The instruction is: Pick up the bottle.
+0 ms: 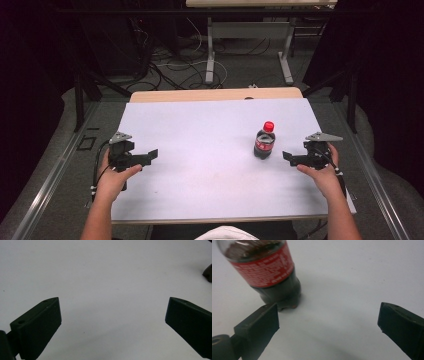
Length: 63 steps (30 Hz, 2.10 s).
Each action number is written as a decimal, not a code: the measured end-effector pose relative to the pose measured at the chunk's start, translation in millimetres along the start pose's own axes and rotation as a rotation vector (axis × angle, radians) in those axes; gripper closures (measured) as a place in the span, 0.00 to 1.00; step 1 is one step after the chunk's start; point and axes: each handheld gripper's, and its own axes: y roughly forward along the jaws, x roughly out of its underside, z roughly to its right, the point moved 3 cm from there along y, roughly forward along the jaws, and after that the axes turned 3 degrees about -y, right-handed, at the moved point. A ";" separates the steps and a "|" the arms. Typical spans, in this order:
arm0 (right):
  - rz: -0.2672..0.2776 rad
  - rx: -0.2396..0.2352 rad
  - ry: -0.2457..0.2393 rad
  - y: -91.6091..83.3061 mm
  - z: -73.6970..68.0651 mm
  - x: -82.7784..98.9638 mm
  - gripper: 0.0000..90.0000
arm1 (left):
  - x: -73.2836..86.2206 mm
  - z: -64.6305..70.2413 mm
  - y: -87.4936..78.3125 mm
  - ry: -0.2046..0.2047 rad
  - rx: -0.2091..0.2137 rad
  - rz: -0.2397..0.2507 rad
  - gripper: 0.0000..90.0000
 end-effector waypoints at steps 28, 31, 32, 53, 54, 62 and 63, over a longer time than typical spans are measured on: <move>0.012 -0.149 -0.107 21.4 -49.9 -43.3 0.24 | -5.5 24.9 -9.7 0.062 0.048 0.012 0.01; 0.003 -0.151 -0.118 27.8 -52.4 -44.2 0.26 | -4.3 24.7 -7.6 0.067 0.045 0.011 0.01; 0.010 -0.151 -0.128 30.8 -53.1 -44.3 0.26 | -3.9 24.5 -7.2 0.069 0.046 0.005 0.02; -0.025 -0.139 -0.104 47.9 -49.5 -33.8 0.30 | -0.7 24.2 -3.2 0.087 0.033 -0.015 0.02; -0.024 -0.140 -0.103 48.0 -49.6 -33.8 0.30 | -0.6 24.2 -3.3 0.086 0.031 -0.015 0.02; -0.020 -0.125 -0.112 45.9 -51.8 -34.2 0.32 | 0.3 24.2 -2.4 0.076 0.032 -0.017 0.03; -0.021 -0.123 -0.118 45.8 -51.9 -34.2 0.33 | 0.5 24.2 -1.7 0.080 0.032 -0.017 0.03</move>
